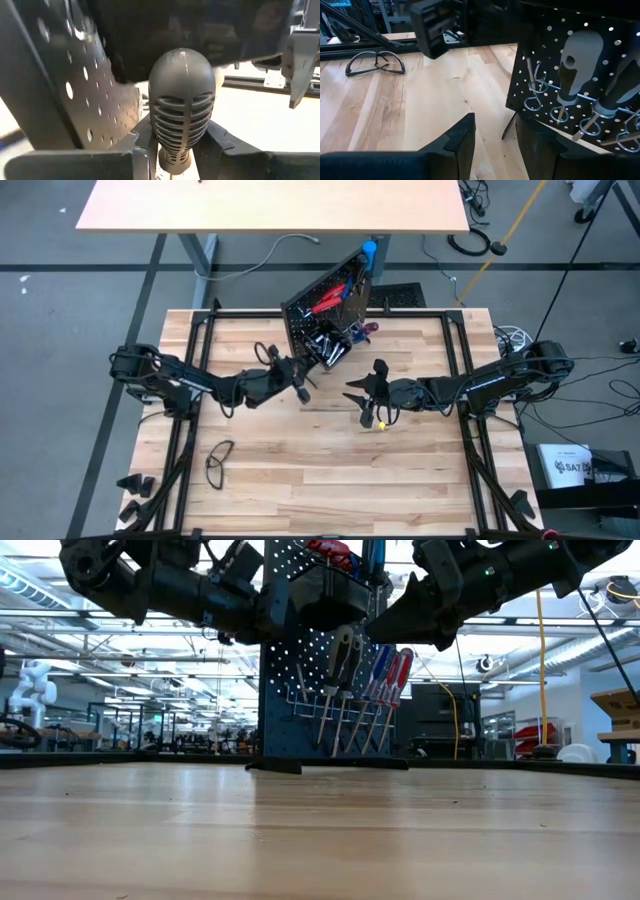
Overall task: Hang tools onto peg board
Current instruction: Hang the black screwdriver on the pegboard
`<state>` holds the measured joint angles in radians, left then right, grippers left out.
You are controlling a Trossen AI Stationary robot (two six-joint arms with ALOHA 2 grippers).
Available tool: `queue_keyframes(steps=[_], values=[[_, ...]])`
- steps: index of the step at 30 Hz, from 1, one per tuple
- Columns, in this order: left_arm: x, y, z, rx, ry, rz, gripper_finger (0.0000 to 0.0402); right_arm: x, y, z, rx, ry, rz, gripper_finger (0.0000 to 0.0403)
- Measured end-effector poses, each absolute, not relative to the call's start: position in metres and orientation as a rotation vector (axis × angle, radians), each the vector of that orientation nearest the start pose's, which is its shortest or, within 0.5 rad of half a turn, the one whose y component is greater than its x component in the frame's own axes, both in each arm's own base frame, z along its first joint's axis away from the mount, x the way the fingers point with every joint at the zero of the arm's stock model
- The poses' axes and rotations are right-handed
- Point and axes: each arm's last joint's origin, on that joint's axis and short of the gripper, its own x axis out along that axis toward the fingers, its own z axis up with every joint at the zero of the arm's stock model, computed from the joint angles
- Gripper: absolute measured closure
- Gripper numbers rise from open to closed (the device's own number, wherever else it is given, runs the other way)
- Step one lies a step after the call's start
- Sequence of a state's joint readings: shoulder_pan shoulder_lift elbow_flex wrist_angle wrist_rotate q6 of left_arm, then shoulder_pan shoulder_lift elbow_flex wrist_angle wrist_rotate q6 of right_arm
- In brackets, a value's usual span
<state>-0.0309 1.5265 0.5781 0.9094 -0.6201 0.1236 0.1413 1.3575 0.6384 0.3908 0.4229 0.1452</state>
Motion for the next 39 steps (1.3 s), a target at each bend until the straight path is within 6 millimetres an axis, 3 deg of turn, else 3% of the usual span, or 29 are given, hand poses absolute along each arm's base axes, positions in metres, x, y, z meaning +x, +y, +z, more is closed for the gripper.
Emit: queue_keyframes(steps=[9,24,39], values=[[0.291,0.019,0.195,0.030,0.084,0.588,0.0312,0.276,0.027,0.215,0.059,0.294,-0.303,0.0270],[0.291,0.030,0.193,0.007,0.104,0.566,0.0312,0.276,0.025,0.215,0.057,0.292,-0.323,0.0270],[0.304,0.031,0.201,0.027,0.212,0.549,0.0312,0.276,0.025,0.215,0.058,0.291,-0.335,0.0270]])
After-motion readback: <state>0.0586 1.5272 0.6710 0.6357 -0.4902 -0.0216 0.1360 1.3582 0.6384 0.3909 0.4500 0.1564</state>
